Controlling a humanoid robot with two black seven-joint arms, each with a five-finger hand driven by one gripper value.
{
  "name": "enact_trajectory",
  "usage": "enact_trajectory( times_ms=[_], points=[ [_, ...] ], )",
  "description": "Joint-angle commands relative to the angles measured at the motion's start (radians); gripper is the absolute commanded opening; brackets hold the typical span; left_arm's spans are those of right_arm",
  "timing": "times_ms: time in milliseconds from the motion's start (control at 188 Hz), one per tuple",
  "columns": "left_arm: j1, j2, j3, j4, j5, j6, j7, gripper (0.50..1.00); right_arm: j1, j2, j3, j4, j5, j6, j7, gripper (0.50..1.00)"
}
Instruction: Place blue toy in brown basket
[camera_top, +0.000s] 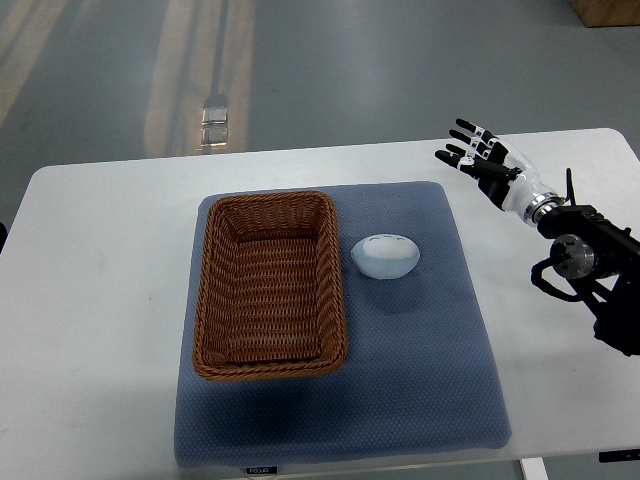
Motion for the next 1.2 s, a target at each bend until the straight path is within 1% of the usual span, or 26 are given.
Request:
enact_trajectory(
  times_ms=[0,144,271,468,633,755,963,1064,1197],
  points=[
    [0.000,0.000,0.000,0.001,0.000,0.000,0.000,1.000,0.016,-0.019,-0.028,0.000,-0.026,0.005,0.000,0.917],
    [0.002,0.000,0.000,0.004,0.000,0.000,0.000,1.000,0.037,-0.039,-0.085,0.005,-0.098,0.012,0.021,0.917],
    [0.002,0.000,0.000,0.007,0.000,0.000,0.000,1.000,0.075,-0.076,-0.192,0.005,-0.192,0.021,0.061,0.917],
    [0.003,0.000,0.000,0.009,0.000,0.000,0.000,1.000,0.166,-0.128,-0.384,0.025,-0.316,0.023,0.156,0.915],
    [0.003,0.000,0.000,0.009,0.000,0.000,0.000,1.000,0.235,-0.208,-0.531,0.124,-0.400,0.025,0.247,0.915],
    [0.003,0.000,0.000,0.010,0.000,0.000,0.000,1.000,0.275,-0.249,-0.591,0.195,-0.442,0.025,0.272,0.915],
    [0.003,0.000,0.000,0.010,0.000,0.000,0.000,1.000,0.339,-0.276,-0.722,0.301,-0.509,0.023,0.307,0.915],
    [0.002,0.000,0.001,0.010,0.000,0.000,0.000,1.000,0.373,-0.274,-0.780,0.315,-0.565,0.021,0.331,0.915],
    [0.002,0.000,0.001,0.010,0.000,0.000,0.000,1.000,0.391,-0.259,-0.846,0.315,-0.621,0.021,0.333,0.915]
  ],
)
